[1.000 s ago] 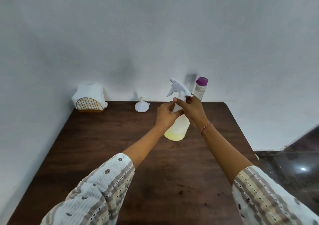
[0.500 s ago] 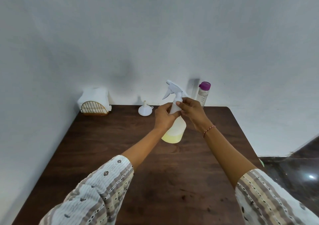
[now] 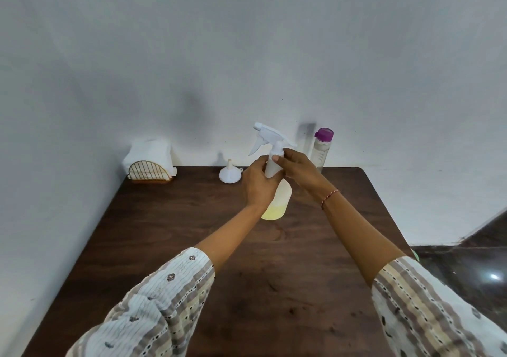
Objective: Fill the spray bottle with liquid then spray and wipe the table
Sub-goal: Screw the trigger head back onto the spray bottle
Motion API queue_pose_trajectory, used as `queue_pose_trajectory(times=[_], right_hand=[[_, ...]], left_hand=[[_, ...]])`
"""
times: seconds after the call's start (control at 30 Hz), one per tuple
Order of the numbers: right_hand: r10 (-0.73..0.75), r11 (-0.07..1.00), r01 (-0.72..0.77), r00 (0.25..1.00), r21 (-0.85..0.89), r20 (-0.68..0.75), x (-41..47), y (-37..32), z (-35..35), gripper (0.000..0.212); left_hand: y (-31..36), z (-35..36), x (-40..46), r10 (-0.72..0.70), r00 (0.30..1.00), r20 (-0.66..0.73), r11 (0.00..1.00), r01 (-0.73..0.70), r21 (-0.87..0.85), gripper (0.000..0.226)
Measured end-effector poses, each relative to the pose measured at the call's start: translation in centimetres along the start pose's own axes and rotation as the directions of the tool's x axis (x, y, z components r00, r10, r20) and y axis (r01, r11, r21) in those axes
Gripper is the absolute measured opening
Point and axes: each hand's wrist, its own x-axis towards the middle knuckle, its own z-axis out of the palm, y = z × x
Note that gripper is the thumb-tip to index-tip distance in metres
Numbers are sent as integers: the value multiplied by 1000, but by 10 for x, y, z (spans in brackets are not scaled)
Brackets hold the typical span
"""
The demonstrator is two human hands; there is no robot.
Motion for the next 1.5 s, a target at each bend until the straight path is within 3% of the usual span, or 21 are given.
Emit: queue_pose_trajectory(times=[0.1,0.17,0.23,0.4,0.5,0.7,0.8,0.93,1.03,1.1,1.2,1.4,1.5], right_hand=[[-16,991,10,999,135,41,-6,1,-5,23],[-18,984,7,998,177,59,-9,1,-9,29],[-17,987,5,997,161,77,-9,-2,-12,29],[8,995,8,987,-103,160,-5,-13,-26,28],[9,995,8,985,-97,174,-4,-10,-30,27],[-8,1000,12,990,29,-140,-9,8,-7,27],[-3,1000,5,976,8,-216,-9,12,-2,25],[9,995,-12,1000,94,24,-13,6,-12,28],[34,972,-90,969,219,246,-11,3,-21,33],[43,987,-81,963,138,265,-8,-1,-24,31],[36,999,-37,985,5,169,-8,-3,-23,20],[26,996,-20,997,88,-66,-11,11,-4,27],[46,998,-39,983,42,-180,-9,22,5,18]], left_hand=[[2,-13,11,-15,961,276,1000,12,14,25],[4,-25,21,-97,853,512,988,146,-55,28],[6,-31,24,-104,783,614,966,226,-124,28],[4,-32,22,-95,736,670,932,301,-199,28],[3,-28,20,-99,734,672,927,314,-206,30],[-1,-12,9,-80,885,458,978,160,-136,33],[-4,-9,5,-73,914,400,986,125,-106,34],[0,-24,7,-105,803,586,943,267,-197,30],[2,-30,9,-93,722,685,890,369,-268,23],[2,-30,10,-93,698,710,861,415,-296,21],[1,-30,11,-108,722,684,871,400,-285,19],[-7,-22,4,-121,821,558,911,315,-265,21],[-12,-20,-3,-140,825,548,894,343,-289,25]])
